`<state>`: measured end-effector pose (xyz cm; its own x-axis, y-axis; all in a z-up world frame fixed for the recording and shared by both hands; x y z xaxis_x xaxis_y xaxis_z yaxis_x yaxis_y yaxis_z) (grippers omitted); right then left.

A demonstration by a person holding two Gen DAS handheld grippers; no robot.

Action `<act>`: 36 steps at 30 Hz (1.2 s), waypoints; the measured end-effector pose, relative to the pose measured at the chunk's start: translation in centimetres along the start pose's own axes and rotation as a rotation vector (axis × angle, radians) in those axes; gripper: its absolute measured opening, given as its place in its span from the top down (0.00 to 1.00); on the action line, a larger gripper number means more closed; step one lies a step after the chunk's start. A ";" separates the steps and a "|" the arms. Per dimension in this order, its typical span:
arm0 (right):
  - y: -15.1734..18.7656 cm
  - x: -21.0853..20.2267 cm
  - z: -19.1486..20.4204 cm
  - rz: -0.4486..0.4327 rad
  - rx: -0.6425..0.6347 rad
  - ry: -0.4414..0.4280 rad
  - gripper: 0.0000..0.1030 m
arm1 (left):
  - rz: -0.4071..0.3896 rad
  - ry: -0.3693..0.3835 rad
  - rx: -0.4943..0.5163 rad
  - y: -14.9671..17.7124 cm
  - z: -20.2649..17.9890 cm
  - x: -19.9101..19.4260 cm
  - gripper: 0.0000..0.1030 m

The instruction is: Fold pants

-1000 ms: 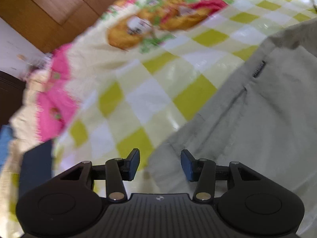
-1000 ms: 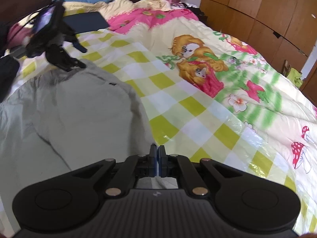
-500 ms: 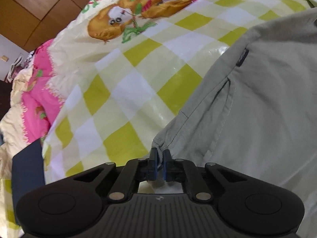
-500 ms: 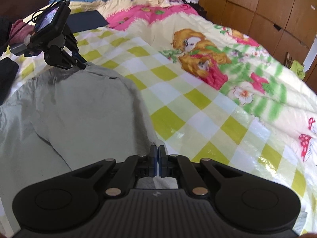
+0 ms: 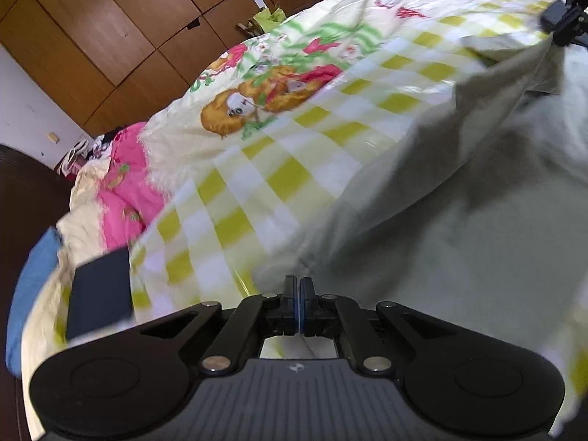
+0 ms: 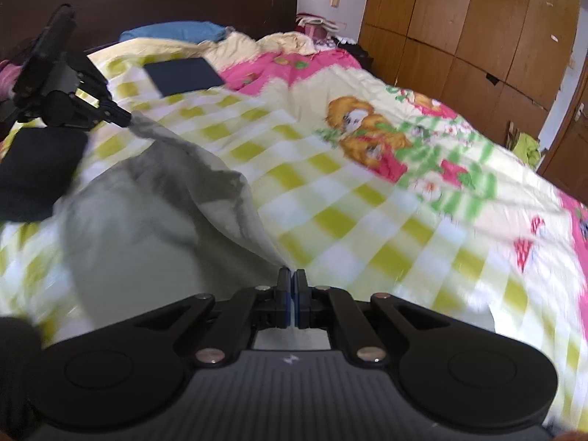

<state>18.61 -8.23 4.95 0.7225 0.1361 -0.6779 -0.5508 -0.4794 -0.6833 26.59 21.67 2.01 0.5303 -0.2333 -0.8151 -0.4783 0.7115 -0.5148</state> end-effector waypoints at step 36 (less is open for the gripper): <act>-3.1 13.6 15.2 -0.028 -0.086 0.001 0.98 | -0.087 -0.136 0.264 4.3 -7.7 4.9 0.41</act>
<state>23.78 8.30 -6.24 0.7377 0.1494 -0.6584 -0.4925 -0.5478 -0.6762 21.70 18.44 -6.19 0.6587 -0.2223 -0.7188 -0.2382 0.8446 -0.4795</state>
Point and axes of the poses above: each gripper's, at about its wrist camera, not at the fingertips, and x roughly the way its jaws point, z to its left, y to its underside, the point moved 8 cm from there along x, roughly the way its jaws point, and after that the axes turned 12 degrees about y, right-handed, at the moved point
